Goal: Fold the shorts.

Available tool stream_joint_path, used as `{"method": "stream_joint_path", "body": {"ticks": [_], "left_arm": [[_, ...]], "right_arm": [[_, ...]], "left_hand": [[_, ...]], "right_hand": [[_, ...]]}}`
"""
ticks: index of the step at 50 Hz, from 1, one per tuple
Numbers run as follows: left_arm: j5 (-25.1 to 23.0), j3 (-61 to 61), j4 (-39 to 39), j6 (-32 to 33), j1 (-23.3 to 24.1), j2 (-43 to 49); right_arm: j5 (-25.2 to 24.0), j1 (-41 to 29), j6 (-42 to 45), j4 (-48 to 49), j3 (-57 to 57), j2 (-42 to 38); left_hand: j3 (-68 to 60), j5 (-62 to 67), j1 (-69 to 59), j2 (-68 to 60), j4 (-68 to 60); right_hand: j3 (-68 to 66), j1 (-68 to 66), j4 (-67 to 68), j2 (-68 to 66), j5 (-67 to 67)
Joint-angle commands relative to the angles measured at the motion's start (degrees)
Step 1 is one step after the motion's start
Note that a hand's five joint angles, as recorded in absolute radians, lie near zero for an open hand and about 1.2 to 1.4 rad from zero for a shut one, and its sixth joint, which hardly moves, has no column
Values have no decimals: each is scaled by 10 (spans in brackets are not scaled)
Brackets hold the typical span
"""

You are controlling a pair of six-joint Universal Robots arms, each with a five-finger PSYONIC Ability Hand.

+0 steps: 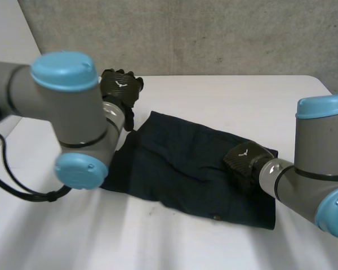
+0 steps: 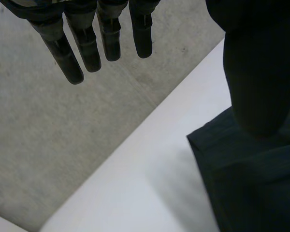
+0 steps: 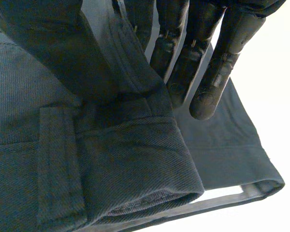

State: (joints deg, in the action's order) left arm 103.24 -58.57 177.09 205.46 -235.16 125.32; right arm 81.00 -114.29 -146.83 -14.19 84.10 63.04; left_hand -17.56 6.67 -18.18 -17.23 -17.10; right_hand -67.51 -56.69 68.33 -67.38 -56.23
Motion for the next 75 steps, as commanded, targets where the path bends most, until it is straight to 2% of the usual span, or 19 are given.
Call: {"method": "stream_joint_path", "body": {"ticks": [1, 8, 18, 21, 22, 23, 24, 27, 28, 33, 41, 53, 54, 55, 56, 57, 64, 69, 75], "left_arm": [[-62, -8, -130, -43, -28, -54], [-172, -36, -160, -38, -55, -49], [-176, -12, -120, -21, -58, 22], [-175, 13, -107, 13, -58, 61], [-175, 21, -105, 22, -58, 69], [-176, 40, -105, 39, -58, 86], [-176, 50, -105, 47, -59, 96], [-175, 92, -107, 69, -55, 130], [-175, 102, -107, 72, -54, 138], [-174, 180, -98, 80, -50, 175], [-132, 364, -12, 84, -14, 280], [-110, 414, 97, 128, -2, 379], [-110, 413, 104, 128, -1, 381], [-109, 413, 109, 128, -1, 383], [-106, 413, 113, 129, 0, 385], [-99, 413, 116, 129, 2, 387], [-41, 412, 113, 115, 15, 361], [-7, 315, 57, 51, 15, 229], [-17, 111, 33, -38, -5, 60]], "right_arm": [[-7, -6, 1, -1, 43, 58], [-30, -16, 5, 3, 80, 163], [-26, -23, 9, 2, 116, 230], [-27, -21, 9, 3, 123, 233], [-27, -16, 9, 5, 126, 233], [-27, -15, 9, 6, 126, 233], [-28, -14, 9, 7, 126, 233], [-27, -13, 9, 14, 122, 225], [-27, -13, 9, 16, 121, 223], [-21, -3, 8, 35, 84, 159], [11, 32, 9, 47, -19, 41], [88, 35, 36, 218, -111, -103], [86, 35, 40, 227, -113, -108], [86, 34, 45, 235, -114, -114], [93, 33, 50, 245, -118, -121], [93, 33, 50, 248, -119, -122], [93, 34, -12, 249, -98, -52], [90, 46, -81, 230, -52, 39], [71, 64, -140, 132, 20, 112]], "left_hand": [[6, 3, 12, 3, 2], [5, 4, 11, 1, 0], [-11, 20, -4, -14, -15], [-111, 120, -105, -115, -116], [-178, 187, -172, -182, -183], [-365, 374, -359, -369, -370], [-442, 451, -436, -446, -447], [-621, 630, -614, -624, -625], [-624, 633, -618, -628, -629], [-624, 633, -618, -628, -629], [-624, 633, -618, -628, -629], [-624, 633, -618, -628, -629], [-561, 570, -555, -565, -566], [-421, 430, -415, -424, -425], [-215, 224, -208, -218, -219], [76, -67, 82, 72, 71], [76, -67, 82, 72, 71], [76, -67, 82, 72, 71], [76, -67, 82, 72, 71]], "right_hand": [[-125, -233, 117, -126, -138], [-125, -233, 117, -126, -138], [-125, -233, 117, -126, -138], [-125, -233, 117, -126, -138], [-125, -233, 117, -126, -138], [-125, -233, 117, -126, -138], [-125, -233, 117, -126, -138], [-125, -233, 117, -126, -138], [-125, -233, 117, -126, -138], [-125, -233, 117, -126, -138], [-125, -233, 117, -126, -138], [-125, -233, 117, -126, -138], [-34, -142, 26, -35, -47], [130, 22, -138, 129, 117], [505, 397, -513, 504, 492], [575, 467, -583, 574, 562], [575, 467, -583, 574, 562], [575, 467, -583, 574, 562], [575, 467, -583, 574, 562]]}}
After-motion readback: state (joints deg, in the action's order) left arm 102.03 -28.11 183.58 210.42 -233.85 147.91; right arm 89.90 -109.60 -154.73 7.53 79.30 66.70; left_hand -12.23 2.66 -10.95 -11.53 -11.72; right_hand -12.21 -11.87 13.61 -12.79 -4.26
